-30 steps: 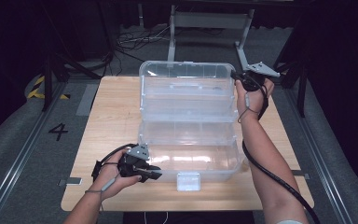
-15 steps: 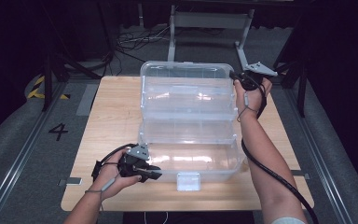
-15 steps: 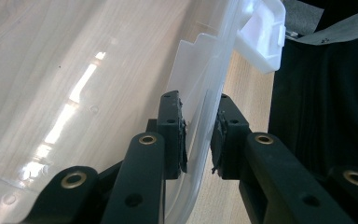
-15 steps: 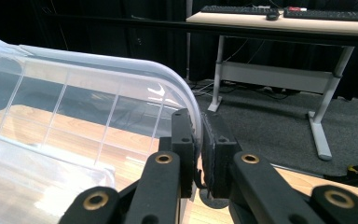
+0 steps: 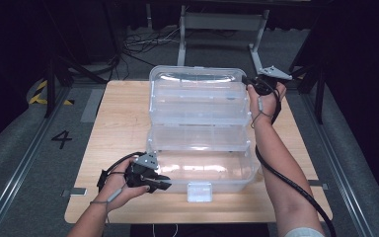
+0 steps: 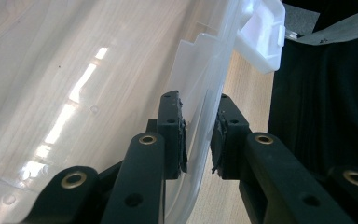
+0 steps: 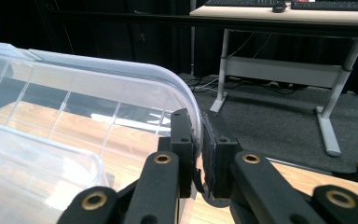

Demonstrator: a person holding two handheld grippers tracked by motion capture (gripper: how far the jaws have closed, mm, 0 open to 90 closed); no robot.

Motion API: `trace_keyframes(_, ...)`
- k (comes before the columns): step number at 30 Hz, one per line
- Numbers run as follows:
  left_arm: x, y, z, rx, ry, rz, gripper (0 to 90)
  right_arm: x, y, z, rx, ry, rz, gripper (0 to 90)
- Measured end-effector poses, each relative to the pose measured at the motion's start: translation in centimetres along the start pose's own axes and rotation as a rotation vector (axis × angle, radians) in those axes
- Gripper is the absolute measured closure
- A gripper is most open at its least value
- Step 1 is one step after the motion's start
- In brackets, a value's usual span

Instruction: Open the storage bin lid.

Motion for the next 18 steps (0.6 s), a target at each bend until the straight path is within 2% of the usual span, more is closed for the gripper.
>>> trace_keyframes(14, 0.0, 0.0, -0.1, 0.001, 0.003, -0.004, 76.0, -1.6, 0.6, -1.1, 0.007, -0.025, 0.002, 83.5)
trace_keyframes(16, 0.0, 0.0, 0.0, 0.000, 0.004, -0.005, 76.0, -1.5, 0.8, -1.2, 0.022, -0.020, 0.003, 90.0)
trace_keyframes(18, 0.0, 0.0, -0.1, 0.003, -0.003, -0.007, 76.0, -1.4, 1.2, -1.3, 0.021, -0.036, -0.006, 90.0)
Point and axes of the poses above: each handheld gripper's, and its own axes: x roughly backward along the jaws, z roughly out of its top, y roughly to its right, the point moved 10 cm from there along -x, roughly forward along the jaws, and after that the axes turned 7 degrees about -y, right-handed, at the moved point
